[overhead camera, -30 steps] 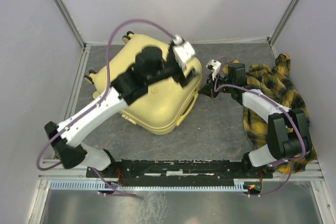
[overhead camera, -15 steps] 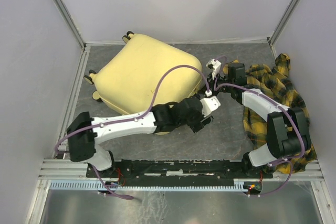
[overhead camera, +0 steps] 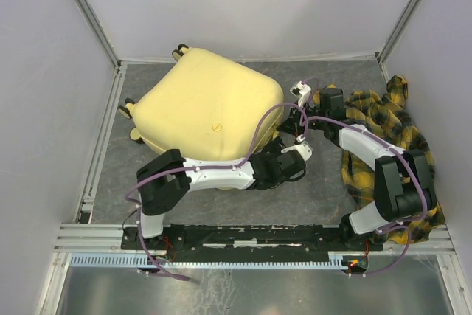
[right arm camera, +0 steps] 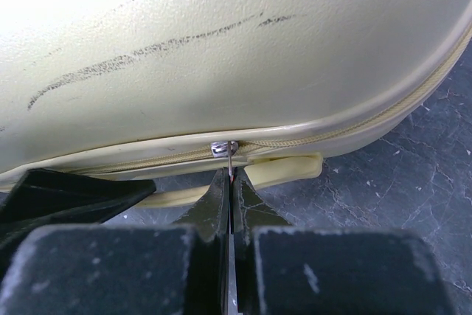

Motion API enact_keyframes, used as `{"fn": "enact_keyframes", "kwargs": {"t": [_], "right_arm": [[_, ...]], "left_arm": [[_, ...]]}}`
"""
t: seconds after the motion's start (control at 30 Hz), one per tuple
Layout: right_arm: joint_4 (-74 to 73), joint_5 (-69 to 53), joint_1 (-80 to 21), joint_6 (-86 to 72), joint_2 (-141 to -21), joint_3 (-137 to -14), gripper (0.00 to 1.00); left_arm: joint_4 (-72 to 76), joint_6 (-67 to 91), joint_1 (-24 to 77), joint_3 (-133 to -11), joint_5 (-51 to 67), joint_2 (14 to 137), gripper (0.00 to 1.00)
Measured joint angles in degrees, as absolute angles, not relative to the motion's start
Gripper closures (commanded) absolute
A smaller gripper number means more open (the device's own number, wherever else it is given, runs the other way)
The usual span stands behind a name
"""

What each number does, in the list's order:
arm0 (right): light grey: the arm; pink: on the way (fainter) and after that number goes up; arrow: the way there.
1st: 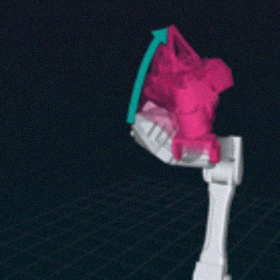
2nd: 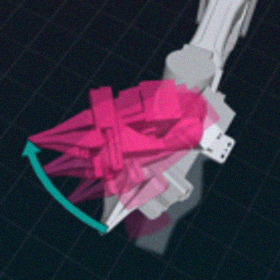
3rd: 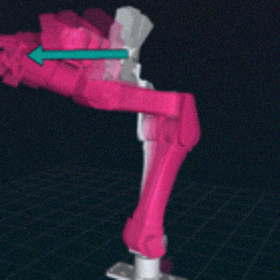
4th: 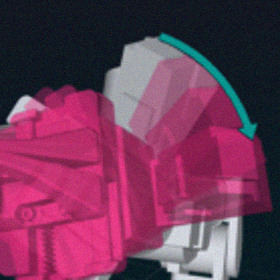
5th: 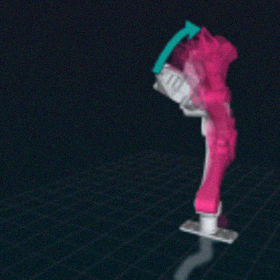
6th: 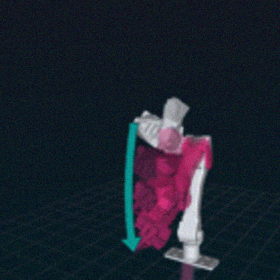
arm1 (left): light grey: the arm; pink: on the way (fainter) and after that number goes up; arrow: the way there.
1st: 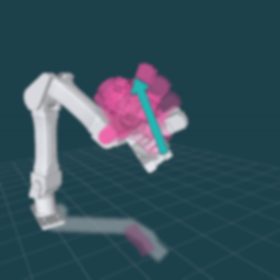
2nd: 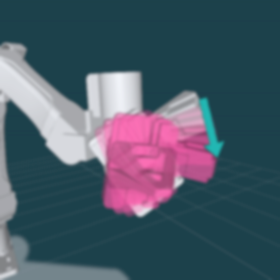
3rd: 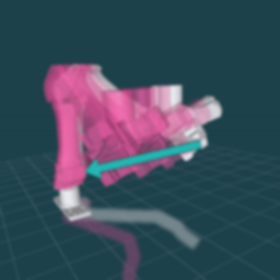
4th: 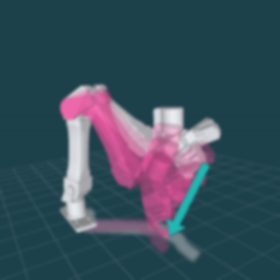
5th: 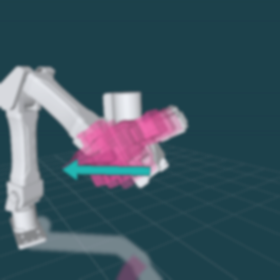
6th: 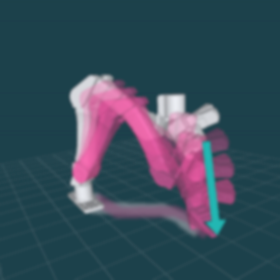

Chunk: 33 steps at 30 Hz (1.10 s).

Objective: Pack the luggage

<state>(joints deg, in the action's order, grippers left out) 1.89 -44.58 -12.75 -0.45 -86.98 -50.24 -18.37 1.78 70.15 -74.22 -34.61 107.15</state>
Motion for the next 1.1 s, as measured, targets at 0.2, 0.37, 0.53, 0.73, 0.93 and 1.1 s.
{"fn": "enact_keyframes", "kwargs": {"t": [0.2,0.37,0.53,0.73,0.93,1.1], "right_arm": [[2.1,-44.0,-13.0,-1.3,-87.0,-50.2,0.98],[2.2,-43.8,-13.0,-1.3,-86.9,-50.0,0.98],[1.8,-43.3,-13.1,-1.0,-86.7,-50.0,0.98],[0.6,-42.3,-13.9,2.2,-84.9,-49.2,0.98],[-0.6,-40.0,-13.9,6.9,-81.1,-46.4,0.98],[-1.5,-39.7,-14.6,11.0,-77.1,-43.2,0.98]], "left_arm": [[-16.4,2.3,70.1,-73.6,-36.6,110.1,0.21],[-10.8,2.1,68.8,-69.9,-33.6,108.7,0.48],[-5.5,-1.1,66.5,-64.6,-29.2,104.6,0.76],[1.0,-6.9,65.5,-56.2,-24.9,98.8,0.97],[3.2,-16.1,65.0,-45.3,-20.6,89.3,0.97],[3.2,-23.3,64.2,-40.6,-15.5,84.0,0.97]]}}
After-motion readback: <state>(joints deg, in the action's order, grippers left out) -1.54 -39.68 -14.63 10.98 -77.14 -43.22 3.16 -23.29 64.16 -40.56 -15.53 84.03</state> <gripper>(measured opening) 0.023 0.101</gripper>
